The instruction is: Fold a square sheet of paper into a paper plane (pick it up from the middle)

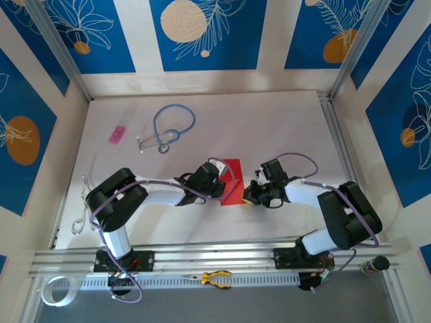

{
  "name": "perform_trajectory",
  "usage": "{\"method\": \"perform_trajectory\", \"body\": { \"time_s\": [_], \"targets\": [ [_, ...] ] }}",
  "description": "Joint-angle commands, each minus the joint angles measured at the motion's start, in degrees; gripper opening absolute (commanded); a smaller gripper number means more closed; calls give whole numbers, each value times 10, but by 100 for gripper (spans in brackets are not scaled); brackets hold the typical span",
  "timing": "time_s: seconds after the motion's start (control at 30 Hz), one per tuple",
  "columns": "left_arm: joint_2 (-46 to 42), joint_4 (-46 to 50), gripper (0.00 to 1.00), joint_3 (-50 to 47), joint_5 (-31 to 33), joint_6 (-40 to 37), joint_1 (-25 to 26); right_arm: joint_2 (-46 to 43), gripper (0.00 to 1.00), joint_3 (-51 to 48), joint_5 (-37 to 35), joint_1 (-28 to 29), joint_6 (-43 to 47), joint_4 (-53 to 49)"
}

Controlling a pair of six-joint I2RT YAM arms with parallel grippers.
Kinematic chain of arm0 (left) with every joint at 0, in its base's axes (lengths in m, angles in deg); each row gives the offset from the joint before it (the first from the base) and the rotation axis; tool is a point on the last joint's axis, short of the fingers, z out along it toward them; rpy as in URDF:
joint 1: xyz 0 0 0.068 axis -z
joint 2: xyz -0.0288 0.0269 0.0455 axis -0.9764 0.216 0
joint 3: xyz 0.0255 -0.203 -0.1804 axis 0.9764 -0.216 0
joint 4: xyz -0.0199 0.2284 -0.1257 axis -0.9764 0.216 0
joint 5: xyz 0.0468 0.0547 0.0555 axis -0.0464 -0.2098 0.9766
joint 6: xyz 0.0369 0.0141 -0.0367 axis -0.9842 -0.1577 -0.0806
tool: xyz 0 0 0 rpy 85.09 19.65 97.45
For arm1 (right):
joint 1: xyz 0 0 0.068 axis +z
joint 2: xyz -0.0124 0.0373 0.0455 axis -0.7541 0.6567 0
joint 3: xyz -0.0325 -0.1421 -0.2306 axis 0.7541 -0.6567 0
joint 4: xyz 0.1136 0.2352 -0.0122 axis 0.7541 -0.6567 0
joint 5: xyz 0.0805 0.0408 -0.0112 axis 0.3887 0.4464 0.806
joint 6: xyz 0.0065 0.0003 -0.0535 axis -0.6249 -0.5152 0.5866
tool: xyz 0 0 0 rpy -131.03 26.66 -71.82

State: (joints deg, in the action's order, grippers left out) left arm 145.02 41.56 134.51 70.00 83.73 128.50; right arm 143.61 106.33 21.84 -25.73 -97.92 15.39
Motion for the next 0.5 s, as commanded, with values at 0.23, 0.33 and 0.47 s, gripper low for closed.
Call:
{"method": "perform_trajectory", "body": {
  "time_s": [0.23,0.33,0.47],
  "targets": [
    [15,-4,0,15,16,3,-12,12,0,-2,-18,-3,6,-56],
    [15,-9,0,11,12,6,-14,12,0,-2,-19,-3,6,-56],
    [17,-14,0,14,4,8,-16,13,0,-2,-19,-4,7,-56]
  ]
}}
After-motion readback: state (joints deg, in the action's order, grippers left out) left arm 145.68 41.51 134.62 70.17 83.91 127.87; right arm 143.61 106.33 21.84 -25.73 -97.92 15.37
